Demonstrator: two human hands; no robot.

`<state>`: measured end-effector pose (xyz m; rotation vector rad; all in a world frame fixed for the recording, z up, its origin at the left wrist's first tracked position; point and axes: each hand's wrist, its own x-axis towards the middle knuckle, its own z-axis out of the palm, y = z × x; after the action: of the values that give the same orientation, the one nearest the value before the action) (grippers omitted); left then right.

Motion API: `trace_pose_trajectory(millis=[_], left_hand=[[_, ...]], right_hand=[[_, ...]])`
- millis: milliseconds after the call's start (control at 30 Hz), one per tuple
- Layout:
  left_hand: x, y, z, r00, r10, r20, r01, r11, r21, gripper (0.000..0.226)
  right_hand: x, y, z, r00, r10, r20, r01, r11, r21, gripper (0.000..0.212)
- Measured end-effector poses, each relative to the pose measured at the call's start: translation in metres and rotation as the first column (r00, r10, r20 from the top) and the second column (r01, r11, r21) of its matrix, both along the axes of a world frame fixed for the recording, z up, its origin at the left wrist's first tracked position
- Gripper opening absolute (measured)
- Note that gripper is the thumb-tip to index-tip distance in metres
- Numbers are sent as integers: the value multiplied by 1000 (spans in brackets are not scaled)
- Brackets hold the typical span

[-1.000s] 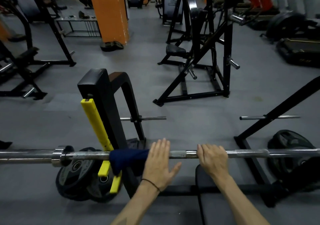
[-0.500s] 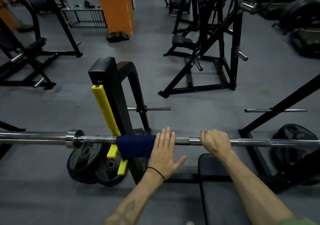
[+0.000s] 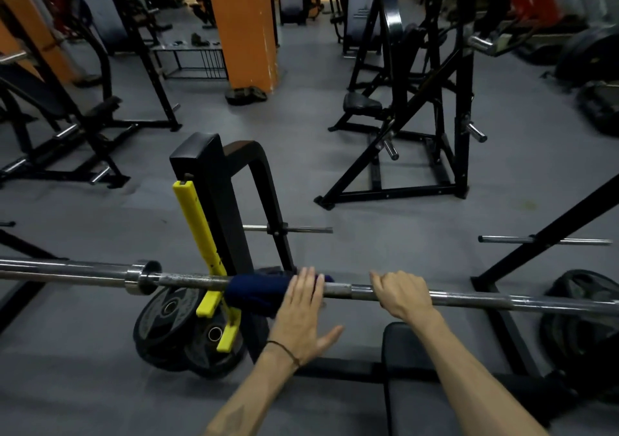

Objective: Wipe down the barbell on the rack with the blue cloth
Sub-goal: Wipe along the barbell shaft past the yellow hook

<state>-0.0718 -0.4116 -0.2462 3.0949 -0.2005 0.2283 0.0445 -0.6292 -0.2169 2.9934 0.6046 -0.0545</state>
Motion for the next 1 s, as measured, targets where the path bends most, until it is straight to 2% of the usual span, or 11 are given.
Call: trace_pose_trajectory(millis=[67, 167, 233, 333, 433, 500, 567, 667, 833, 900, 1000], left_hand=[[-10, 37, 2, 999, 27, 28, -28, 1000, 3, 94], [-22, 86, 4, 961, 261, 94, -257, 965, -52, 96], [-12, 66, 3, 933, 359, 35, -353, 930, -104, 103], [6, -8, -4, 980, 197, 28, -193, 976, -104, 102], [-1, -1, 0, 998, 9, 68, -4, 997, -72, 93], [-17, 45, 1, 996, 34, 83, -27, 997, -78, 92], [-27, 86, -2, 980, 147, 135, -139, 988, -66, 94], [-13, 68, -4, 951, 302, 62, -296, 951, -93, 100], [3, -30, -9, 998, 7, 63, -2, 997, -81, 96], [-5, -4, -5, 997, -33, 74, 38, 997, -68, 94], [-22, 64, -7, 993, 57, 103, -51, 997, -63, 97]], right_hand=[[-3, -6, -6, 998, -47, 42, 42, 991, 127, 55], [-10, -15, -24, 967, 58, 248, -131, 947, 292, 56], [-14, -15, -32, 943, 88, 320, -190, 934, 303, 53], [-16, -10, -34, 940, 83, 330, -188, 935, 300, 54], [-16, -16, -36, 930, 103, 354, -212, 935, 285, 60], [-19, -23, -40, 927, 107, 359, -219, 932, 289, 65], [-23, -22, -42, 924, 95, 371, -214, 931, 296, 63], [-27, -9, -41, 918, 38, 396, -169, 938, 303, 65], [-26, -8, -42, 906, 29, 423, -177, 933, 315, 77], [-24, -10, -44, 904, 23, 428, -178, 929, 325, 78], [-23, -9, -46, 900, 15, 435, -179, 924, 338, 74]])
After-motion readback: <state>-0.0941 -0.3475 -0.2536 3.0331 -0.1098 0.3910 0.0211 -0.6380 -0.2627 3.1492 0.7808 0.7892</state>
